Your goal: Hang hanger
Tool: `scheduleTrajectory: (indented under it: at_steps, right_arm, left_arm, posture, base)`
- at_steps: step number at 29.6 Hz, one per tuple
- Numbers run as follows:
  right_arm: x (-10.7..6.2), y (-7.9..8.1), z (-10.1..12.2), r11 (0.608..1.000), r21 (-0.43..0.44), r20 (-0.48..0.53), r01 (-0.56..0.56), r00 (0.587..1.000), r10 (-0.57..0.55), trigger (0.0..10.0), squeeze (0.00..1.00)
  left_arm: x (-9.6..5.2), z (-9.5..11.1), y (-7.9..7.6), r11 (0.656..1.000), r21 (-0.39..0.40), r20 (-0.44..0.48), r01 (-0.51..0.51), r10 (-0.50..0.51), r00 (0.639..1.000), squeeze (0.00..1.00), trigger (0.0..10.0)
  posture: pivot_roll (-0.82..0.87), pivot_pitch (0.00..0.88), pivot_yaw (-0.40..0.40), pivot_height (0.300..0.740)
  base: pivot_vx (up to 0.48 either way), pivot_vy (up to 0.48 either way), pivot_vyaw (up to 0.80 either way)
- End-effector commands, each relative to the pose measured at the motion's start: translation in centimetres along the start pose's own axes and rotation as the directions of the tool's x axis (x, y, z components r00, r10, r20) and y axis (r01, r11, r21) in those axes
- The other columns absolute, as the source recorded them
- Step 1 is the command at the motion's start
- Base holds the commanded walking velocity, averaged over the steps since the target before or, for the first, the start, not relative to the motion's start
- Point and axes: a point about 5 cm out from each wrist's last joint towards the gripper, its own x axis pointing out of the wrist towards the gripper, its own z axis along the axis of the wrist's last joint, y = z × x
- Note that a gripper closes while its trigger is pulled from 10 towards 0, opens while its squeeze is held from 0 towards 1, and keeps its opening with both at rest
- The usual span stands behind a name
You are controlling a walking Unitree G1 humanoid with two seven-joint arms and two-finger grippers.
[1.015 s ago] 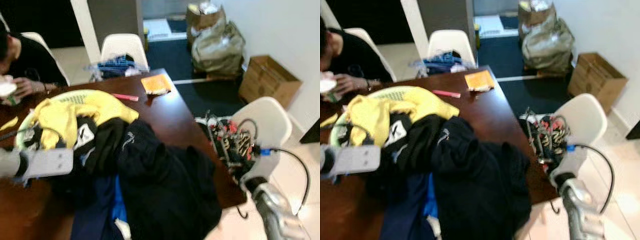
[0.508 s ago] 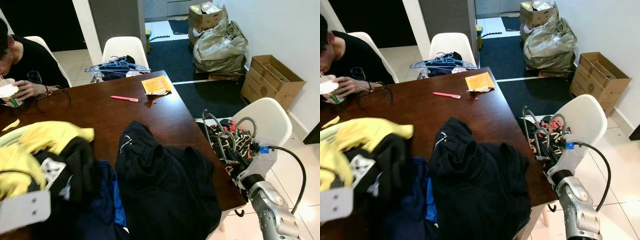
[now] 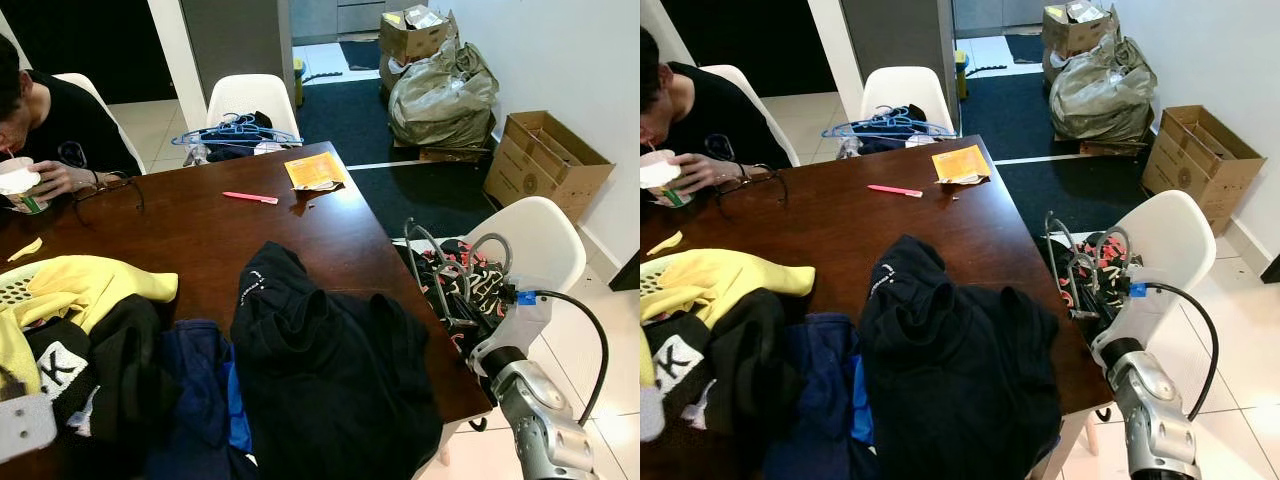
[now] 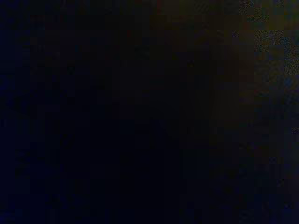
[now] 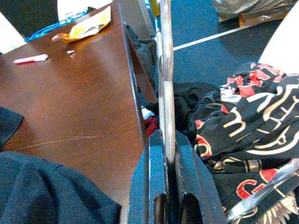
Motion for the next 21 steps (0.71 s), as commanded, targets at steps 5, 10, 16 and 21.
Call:
scheduleTrajectory:
  at_steps: [5, 10, 16, 21]
  right_arm:
    - [0.2, 0.7, -0.6, 0.999, 0.043, -0.005, -0.031, 0.999, 0.032, 10.0, 0.00]
    - [0.2, 0.6, -0.7, 0.998, 0.045, -0.007, -0.032, 0.999, 0.032, 10.0, 0.00]
    - [0.4, 0.6, -0.9, 0.998, 0.054, -0.008, -0.032, 0.999, 0.033, 10.0, 0.00]
    - [0.4, 0.6, -0.9, 0.998, 0.062, -0.004, -0.030, 1.000, 0.030, 10.0, 0.00]
  left_arm:
    - [-0.7, -1.5, -0.4, 0.999, -0.026, -0.106, 0.039, -0.041, 0.994, 1.00, 10.0]
    - [-1.8, 0.2, -0.2, 0.997, -0.055, 0.040, 0.060, -0.058, 0.998, 1.00, 10.0]
    - [-5.2, 4.2, -0.1, 0.986, 0.033, 0.308, 0.161, -0.164, 0.937, 1.00, 10.0]
    - [-6.9, 6.1, 0.5, 0.986, 0.089, 0.497, 0.138, -0.164, 0.852, 1.00, 10.0]
  posture:
    - [0.05, 0.086, 0.063, 0.740]
    - [0.04, 0.081, 0.060, 0.740]
    - [0.05, 0.061, 0.069, 0.740]
    - [0.05, 0.054, 0.074, 0.740]
  base:
    - [0.000, 0.000, 0.00]
    - [0.000, 0.000, 0.00]
    - [0.000, 0.000, 0.00]
    - [0.000, 0.000, 0.00]
